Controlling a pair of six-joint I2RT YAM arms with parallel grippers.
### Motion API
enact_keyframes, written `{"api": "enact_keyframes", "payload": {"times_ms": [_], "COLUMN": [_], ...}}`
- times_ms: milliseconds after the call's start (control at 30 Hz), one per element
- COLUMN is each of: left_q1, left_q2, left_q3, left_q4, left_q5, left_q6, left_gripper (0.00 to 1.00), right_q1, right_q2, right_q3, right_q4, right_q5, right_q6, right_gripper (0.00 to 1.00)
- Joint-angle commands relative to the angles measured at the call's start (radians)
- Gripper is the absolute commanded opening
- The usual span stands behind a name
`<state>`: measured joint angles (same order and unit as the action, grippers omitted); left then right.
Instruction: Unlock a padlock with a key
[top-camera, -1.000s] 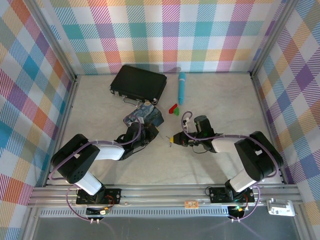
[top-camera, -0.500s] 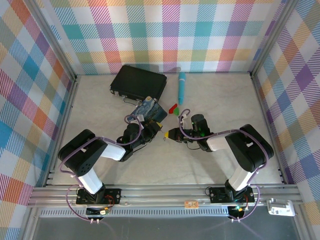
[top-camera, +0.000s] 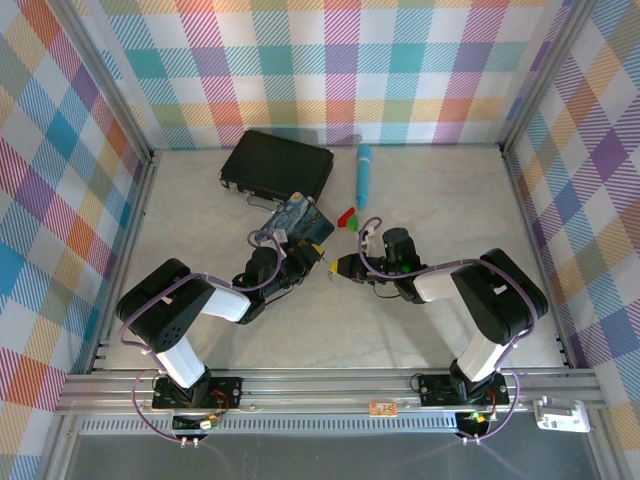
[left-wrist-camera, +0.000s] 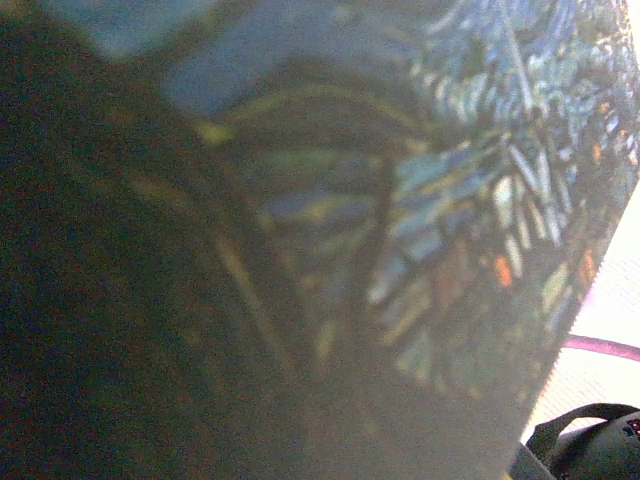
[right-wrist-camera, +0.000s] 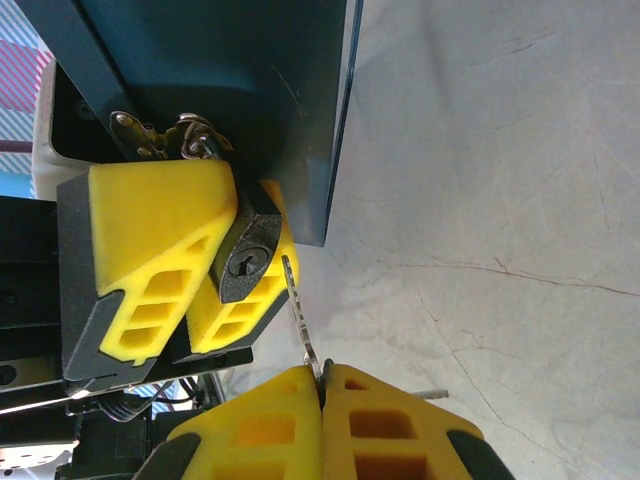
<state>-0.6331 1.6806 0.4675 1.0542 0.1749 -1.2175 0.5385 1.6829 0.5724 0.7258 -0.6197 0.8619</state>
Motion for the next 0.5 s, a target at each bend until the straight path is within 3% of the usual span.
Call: {"api": "enact_keyframes", "payload": {"times_ms": [0, 467], "left_q1": [0.012, 0.013], "left_q2": [0.005, 0.012], "left_q3": [0.000, 0.028], "left_q4": [0.066, 0.054], "left_q5": [0.011, 0.023], "left_q6": [-0.013, 0.000], "left_gripper": [0.00, 0.00], "right_q1": [0.008, 0.008], "right_q2": [-0.028, -0.070], "right_q3": [-0.009, -0.036], "right_q4": [0.069, 0.051], "right_q5": [0.009, 0.002], "right_q6": [0.023, 0.003], "right_gripper": [0.00, 0.00]}}
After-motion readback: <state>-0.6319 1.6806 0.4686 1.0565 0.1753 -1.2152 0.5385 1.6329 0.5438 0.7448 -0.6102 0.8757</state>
